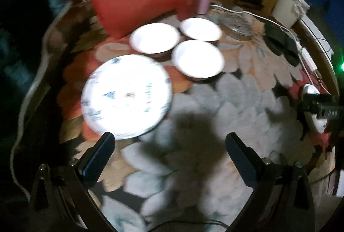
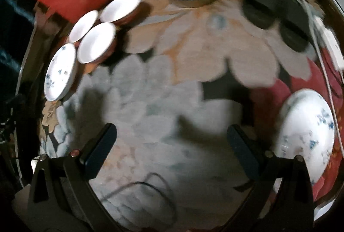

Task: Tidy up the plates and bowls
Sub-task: 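Move both tools toward the second bear-print plate beside the bowls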

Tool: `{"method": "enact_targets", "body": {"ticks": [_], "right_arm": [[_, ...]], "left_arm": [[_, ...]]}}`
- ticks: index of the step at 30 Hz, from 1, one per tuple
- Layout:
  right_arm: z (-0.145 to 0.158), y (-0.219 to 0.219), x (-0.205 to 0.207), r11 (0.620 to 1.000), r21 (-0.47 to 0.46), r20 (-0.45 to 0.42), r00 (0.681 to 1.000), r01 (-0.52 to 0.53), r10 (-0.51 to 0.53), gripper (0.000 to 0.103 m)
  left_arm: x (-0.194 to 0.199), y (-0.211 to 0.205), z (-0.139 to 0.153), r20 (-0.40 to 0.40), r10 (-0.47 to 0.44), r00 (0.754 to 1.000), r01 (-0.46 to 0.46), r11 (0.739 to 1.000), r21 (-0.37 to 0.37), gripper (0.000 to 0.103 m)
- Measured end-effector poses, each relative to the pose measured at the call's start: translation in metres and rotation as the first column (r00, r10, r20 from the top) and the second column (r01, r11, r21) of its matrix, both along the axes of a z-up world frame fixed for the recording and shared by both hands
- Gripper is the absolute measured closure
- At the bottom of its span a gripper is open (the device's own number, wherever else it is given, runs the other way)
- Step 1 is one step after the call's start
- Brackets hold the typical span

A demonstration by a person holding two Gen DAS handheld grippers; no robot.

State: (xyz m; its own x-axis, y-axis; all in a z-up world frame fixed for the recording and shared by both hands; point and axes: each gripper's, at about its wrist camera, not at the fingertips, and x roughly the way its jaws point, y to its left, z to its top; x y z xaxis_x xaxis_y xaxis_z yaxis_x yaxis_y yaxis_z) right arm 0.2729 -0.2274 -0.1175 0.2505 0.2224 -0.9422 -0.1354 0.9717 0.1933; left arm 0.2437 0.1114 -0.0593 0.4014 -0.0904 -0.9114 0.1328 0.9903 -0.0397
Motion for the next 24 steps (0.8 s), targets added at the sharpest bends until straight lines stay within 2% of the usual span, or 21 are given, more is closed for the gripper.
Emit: {"method": "enact_targets", "body": {"ticks": [7, 11, 15, 18, 24], "right_arm": [[-0.008, 0.117, 0.019, 0.990, -0.004, -0.039, 0.989, -0.141, 0.141, 0.000], [-0.016, 0.169, 0.023, 0.987, 0.015, -0.060, 0.985, -0.163, 0.164, 0.000], [-0.024, 0.205, 0.025, 0.987, 0.047, -0.056, 0.986, -0.155, 0.157, 0.003], [-0.035, 0.222, 0.027, 0.989, 0.044, -0.065, 0.987, -0.141, 0.144, 0.019], [-0.058, 0.227, 0.041, 1.000, 0.020, -0.071, 0.997, -0.004, 0.006, 0.040]], "left_arm": [[-0.013, 0.075, -0.015, -0.005, 0.090, 0.996, -0.090, 0.995, -0.040, 0.001], [-0.018, 0.101, -0.026, -0.001, 0.113, 0.994, -0.113, 0.992, -0.063, 0.001], [-0.021, 0.121, -0.040, -0.031, 0.133, 0.991, -0.135, 0.988, -0.079, 0.001], [-0.024, 0.135, -0.044, -0.037, 0.158, 0.987, -0.161, 0.983, -0.086, 0.001], [-0.024, 0.154, -0.041, -0.028, 0.211, 0.977, -0.213, 0.969, -0.124, 0.001]]}}
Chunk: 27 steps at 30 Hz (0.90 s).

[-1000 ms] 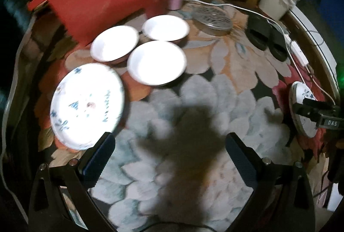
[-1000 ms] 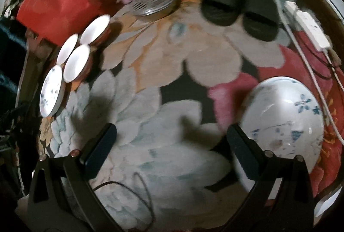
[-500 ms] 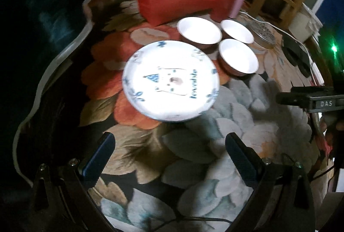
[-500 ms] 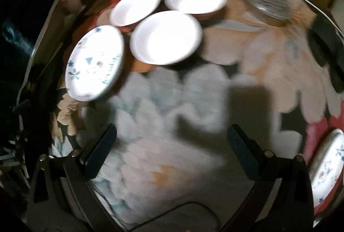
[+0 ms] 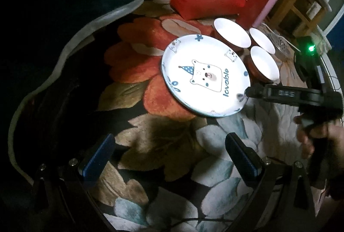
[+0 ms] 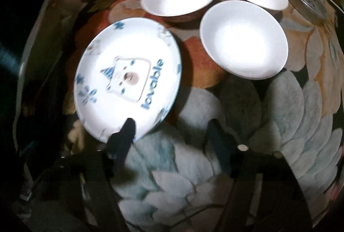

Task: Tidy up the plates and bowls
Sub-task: 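Move both tools toward the second bear-print plate beside the bowls, then close the left tool on the bear plate rim while the right tool grips it too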

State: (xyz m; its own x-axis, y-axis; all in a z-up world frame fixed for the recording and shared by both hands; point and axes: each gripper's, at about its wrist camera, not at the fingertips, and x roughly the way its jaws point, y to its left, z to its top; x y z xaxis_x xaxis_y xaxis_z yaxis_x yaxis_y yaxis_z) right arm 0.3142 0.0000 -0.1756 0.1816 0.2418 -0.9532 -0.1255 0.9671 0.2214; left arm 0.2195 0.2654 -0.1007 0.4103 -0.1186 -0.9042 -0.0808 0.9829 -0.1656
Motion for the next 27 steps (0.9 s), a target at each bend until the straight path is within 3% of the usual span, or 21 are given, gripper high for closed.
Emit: {"method": "enact_targets", "body": {"ticks": [5, 7, 9, 11, 14, 20, 23, 27], "right_arm": [[-0.023, 0.007, 0.017, 0.998, 0.010, -0.043, 0.997, 0.066, -0.065, 0.060], [-0.031, 0.010, 0.020, 0.997, 0.017, -0.064, 0.996, 0.070, -0.069, 0.078], [-0.031, 0.015, 0.019, 0.999, 0.030, -0.055, 0.998, 0.040, -0.038, 0.084], [-0.027, 0.024, 0.015, 0.999, -0.015, -0.020, 0.999, -0.030, 0.030, 0.084], [-0.027, 0.024, 0.012, 0.992, -0.005, -0.026, 0.992, -0.124, 0.124, 0.084], [-0.026, 0.030, -0.001, 0.949, -0.021, -0.052, 0.949, -0.314, 0.312, 0.082], [-0.025, 0.035, -0.012, 0.909, -0.029, -0.062, 0.909, -0.415, 0.412, 0.082], [-0.026, 0.039, -0.030, 0.826, -0.002, -0.106, 0.821, -0.564, 0.561, 0.081]], "left_arm": [[0.002, 0.000, 0.000, -0.001, 0.000, 1.000, 0.000, 1.000, 0.000, 0.001], [0.002, -0.001, -0.001, -0.003, -0.005, 1.000, 0.005, 1.000, 0.002, 0.001], [0.003, -0.001, -0.002, -0.011, -0.012, 1.000, 0.012, 1.000, 0.007, 0.001], [0.003, -0.001, -0.004, -0.018, -0.016, 1.000, 0.016, 1.000, 0.008, 0.001], [0.003, 0.000, -0.008, -0.033, -0.012, 0.999, 0.012, 1.000, 0.009, 0.001], [0.003, -0.001, -0.019, -0.065, -0.009, 0.998, 0.011, 1.000, 0.019, 0.001], [0.004, -0.003, -0.023, -0.076, -0.017, 0.997, 0.019, 0.999, 0.026, 0.001], [0.005, -0.004, -0.031, -0.092, -0.017, 0.996, 0.020, 0.999, 0.031, 0.001]]}}
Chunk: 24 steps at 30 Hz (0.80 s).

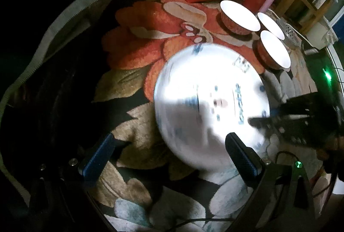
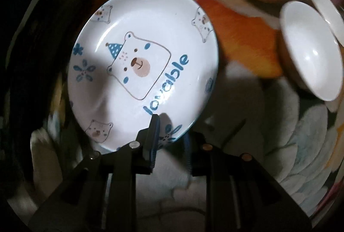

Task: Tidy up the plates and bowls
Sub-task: 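Close the left tool on the bear plate rim while the right tool grips it too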

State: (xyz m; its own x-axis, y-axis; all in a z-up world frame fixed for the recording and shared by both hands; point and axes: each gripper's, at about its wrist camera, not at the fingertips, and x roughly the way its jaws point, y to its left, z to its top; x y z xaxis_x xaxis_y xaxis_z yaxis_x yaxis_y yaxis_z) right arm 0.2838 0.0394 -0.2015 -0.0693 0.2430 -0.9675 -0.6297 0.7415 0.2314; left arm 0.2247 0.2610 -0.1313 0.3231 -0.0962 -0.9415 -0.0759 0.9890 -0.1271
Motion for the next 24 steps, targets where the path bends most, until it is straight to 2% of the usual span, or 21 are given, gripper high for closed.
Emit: {"method": "enact_targets", "body": {"ticks": [3, 6, 9, 11, 15, 16, 17, 19, 21, 24], "right_arm": [[0.002, -0.007, -0.005, 1.000, 0.010, 0.008, 1.000, 0.002, -0.002, 0.081], [0.007, -0.017, 0.000, 0.992, 0.055, -0.008, 0.993, 0.118, -0.118, 0.079], [0.006, -0.024, 0.005, 0.970, 0.073, -0.029, 0.973, 0.232, -0.230, 0.078], [0.004, -0.025, 0.007, 0.954, 0.080, -0.026, 0.957, 0.289, -0.288, 0.078], [0.001, -0.037, 0.014, 0.925, 0.094, -0.022, 0.930, 0.368, -0.368, 0.078], [-0.001, -0.034, 0.015, 0.917, 0.096, -0.025, 0.922, 0.387, -0.386, 0.078], [-0.003, -0.033, 0.015, 0.913, 0.096, -0.028, 0.917, 0.398, -0.397, 0.078], [-0.007, -0.036, 0.015, 0.899, 0.092, -0.037, 0.904, 0.429, -0.427, 0.078], [-0.013, -0.040, 0.008, 0.891, 0.092, -0.048, 0.896, 0.445, -0.442, 0.079], [-0.015, -0.037, 0.007, 0.905, 0.070, -0.017, 0.907, 0.421, -0.421, 0.083]], "left_arm": [[0.003, 0.002, -0.009, -0.024, 0.017, 1.000, -0.017, 1.000, -0.015, 0.001], [0.009, 0.004, -0.020, -0.049, 0.045, 0.998, -0.047, 0.998, -0.042, 0.001], [0.018, 0.008, -0.028, -0.061, 0.089, 0.994, -0.093, 0.993, -0.072, 0.005], [0.023, 0.009, -0.032, -0.062, 0.108, 0.992, -0.113, 0.991, -0.074, 0.015], [0.033, 0.002, -0.038, -0.067, 0.085, 0.994, -0.089, 0.995, -0.045, 0.023], [0.036, 0.000, -0.041, -0.073, 0.075, 0.995, -0.079, 0.996, -0.045, 0.033], [0.038, -0.002, -0.045, -0.083, 0.064, 0.995, -0.068, 0.997, -0.043, 0.053], [0.041, -0.009, -0.051, -0.101, 0.041, 0.994, -0.043, 0.999, -0.009, 0.055], [0.038, -0.008, -0.050, -0.087, 0.035, 0.996, -0.036, 0.999, -0.010, 0.057], [0.035, -0.001, -0.048, -0.091, 0.024, 0.996, -0.026, 0.999, -0.030, 0.069]]}}
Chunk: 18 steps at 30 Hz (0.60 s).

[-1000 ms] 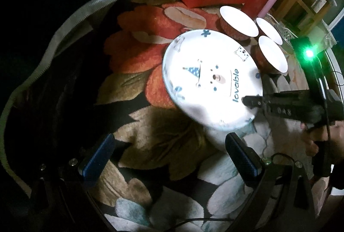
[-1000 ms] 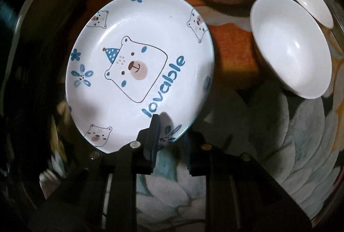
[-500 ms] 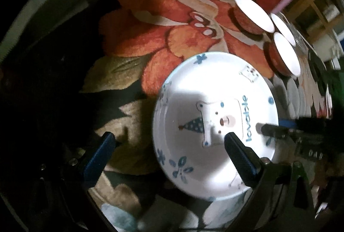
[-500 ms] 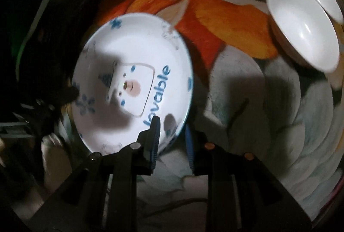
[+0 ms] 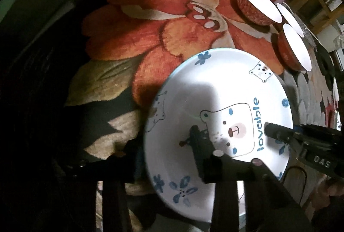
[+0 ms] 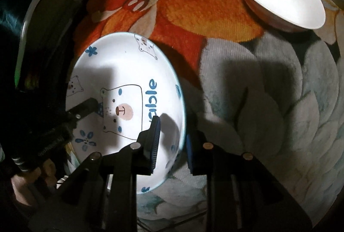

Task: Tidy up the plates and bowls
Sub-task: 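Close the left tool on the bear plate rim while the right tool grips it too, then lift and carry the bear plate with both tools toward the plate stack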

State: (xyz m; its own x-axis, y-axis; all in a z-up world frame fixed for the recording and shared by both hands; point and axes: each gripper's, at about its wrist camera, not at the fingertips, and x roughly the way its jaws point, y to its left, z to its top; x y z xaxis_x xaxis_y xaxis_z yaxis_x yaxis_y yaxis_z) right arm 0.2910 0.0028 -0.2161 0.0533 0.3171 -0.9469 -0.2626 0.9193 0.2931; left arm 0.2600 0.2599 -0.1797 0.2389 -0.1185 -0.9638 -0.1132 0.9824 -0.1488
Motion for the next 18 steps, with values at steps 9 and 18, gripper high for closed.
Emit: {"method": "enact_targets", "body": {"ticks": [9, 18], "right_arm": [[0.001, 0.006, 0.010, 1.000, -0.024, 0.076, 0.997, -0.015, 0.016, 0.086], [0.000, 0.004, -0.003, 1.000, 0.014, 0.033, 0.999, 0.011, -0.012, 0.079]], "left_arm": [[-0.029, -0.009, 0.001, -0.004, -0.105, 0.995, 0.104, 0.994, -0.030, 0.074], [-0.022, -0.009, 0.000, 0.005, -0.057, 0.998, 0.057, 0.998, -0.005, 0.074]]}}
